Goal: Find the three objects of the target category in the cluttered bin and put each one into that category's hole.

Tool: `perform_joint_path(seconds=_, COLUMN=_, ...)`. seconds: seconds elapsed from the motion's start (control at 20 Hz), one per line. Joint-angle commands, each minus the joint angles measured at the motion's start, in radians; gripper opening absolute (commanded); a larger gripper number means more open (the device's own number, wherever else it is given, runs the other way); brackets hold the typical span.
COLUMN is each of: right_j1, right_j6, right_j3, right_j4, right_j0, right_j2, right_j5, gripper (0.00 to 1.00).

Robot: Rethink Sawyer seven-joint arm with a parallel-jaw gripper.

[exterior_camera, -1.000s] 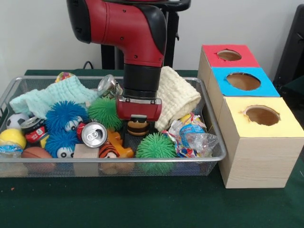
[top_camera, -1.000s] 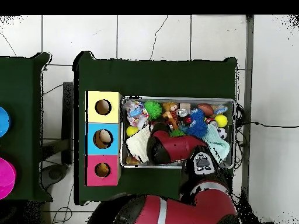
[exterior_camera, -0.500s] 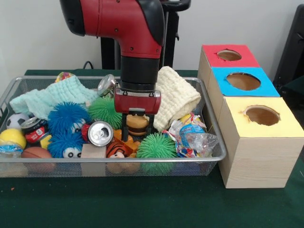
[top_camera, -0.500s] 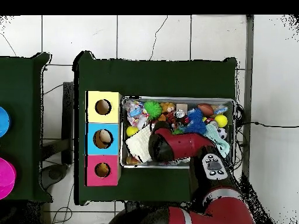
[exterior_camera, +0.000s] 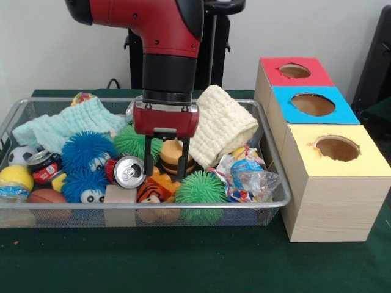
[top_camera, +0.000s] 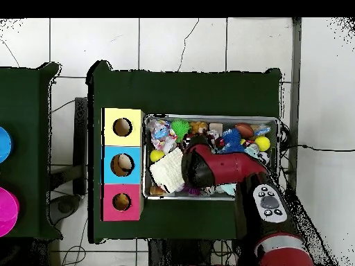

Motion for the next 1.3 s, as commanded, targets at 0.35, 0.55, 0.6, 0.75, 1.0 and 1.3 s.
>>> perform_joint_path(seconds=0.35, right_j1=0.185, right_j6=-0.039, right_j3=-0.194, right_j4=-0.116, right_j0=-0.044, right_j2=0.092, right_j5=0.018, gripper=1.00)
perform_joint_path(seconds=0.55, right_j1=0.237, right_j6=0.004, right_j3=-0.225, right_j4=-0.114, right_j0=-0.017, right_j2=0.056, right_j5=-0.024, gripper=1.00)
perform_joint_path(seconds=0.6, right_j1=0.250, right_j6=0.013, right_j3=-0.233, right_j4=-0.111, right_j0=-0.011, right_j2=0.047, right_j5=-0.025, gripper=1.00)
perform_joint_path(seconds=0.75, right_j1=0.264, right_j6=0.025, right_j3=-0.246, right_j4=-0.107, right_j0=-0.003, right_j2=0.040, right_j5=-0.022, gripper=1.00)
perform_joint_path(seconds=1.0, right_j1=0.262, right_j6=0.016, right_j3=-0.241, right_j4=-0.102, right_j0=-0.008, right_j2=0.055, right_j5=0.026, gripper=1.00)
perform_joint_path(seconds=1.3, right_j1=0.175, right_j6=0.054, right_j3=-0.132, right_j4=-0.076, right_j0=0.019, right_j2=0.019, right_j5=0.058, gripper=1.00)
